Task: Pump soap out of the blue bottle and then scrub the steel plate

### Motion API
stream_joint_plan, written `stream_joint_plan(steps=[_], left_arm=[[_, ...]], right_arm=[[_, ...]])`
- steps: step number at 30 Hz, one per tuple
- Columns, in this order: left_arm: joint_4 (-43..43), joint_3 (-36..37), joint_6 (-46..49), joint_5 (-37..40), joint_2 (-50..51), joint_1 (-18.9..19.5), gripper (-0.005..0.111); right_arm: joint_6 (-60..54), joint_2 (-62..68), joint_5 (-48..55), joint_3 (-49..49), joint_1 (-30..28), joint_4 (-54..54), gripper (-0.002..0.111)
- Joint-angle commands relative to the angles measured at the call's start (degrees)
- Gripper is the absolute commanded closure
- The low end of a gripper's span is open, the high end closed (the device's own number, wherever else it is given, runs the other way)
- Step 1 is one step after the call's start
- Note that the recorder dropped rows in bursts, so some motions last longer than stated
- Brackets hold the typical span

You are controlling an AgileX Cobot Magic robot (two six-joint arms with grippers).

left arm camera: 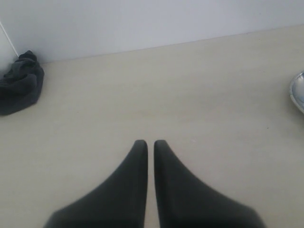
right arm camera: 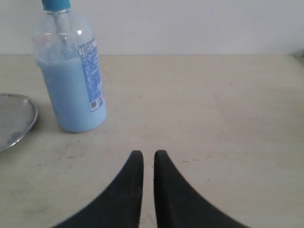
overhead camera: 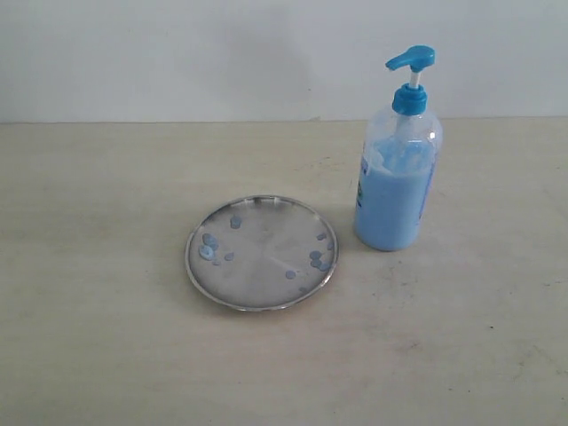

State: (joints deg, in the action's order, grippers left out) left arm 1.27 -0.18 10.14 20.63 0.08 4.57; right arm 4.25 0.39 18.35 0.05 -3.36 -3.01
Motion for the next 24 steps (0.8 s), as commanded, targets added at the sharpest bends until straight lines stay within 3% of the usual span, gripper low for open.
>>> stream_joint_plan(steps=[1,24], left_arm=[[0.44,0.18,0.21,-0.77,-0.08,0.21,0.102],[0.44,0.18,0.21,-1.01,-0.08,0.21,0.102]], right_arm=[[-0.75,-0.39,0.32,-0.05,-0.09,1.73,0.108],[-0.31,-0.39,0.32,-0.05,-0.09,2.5,0.108]])
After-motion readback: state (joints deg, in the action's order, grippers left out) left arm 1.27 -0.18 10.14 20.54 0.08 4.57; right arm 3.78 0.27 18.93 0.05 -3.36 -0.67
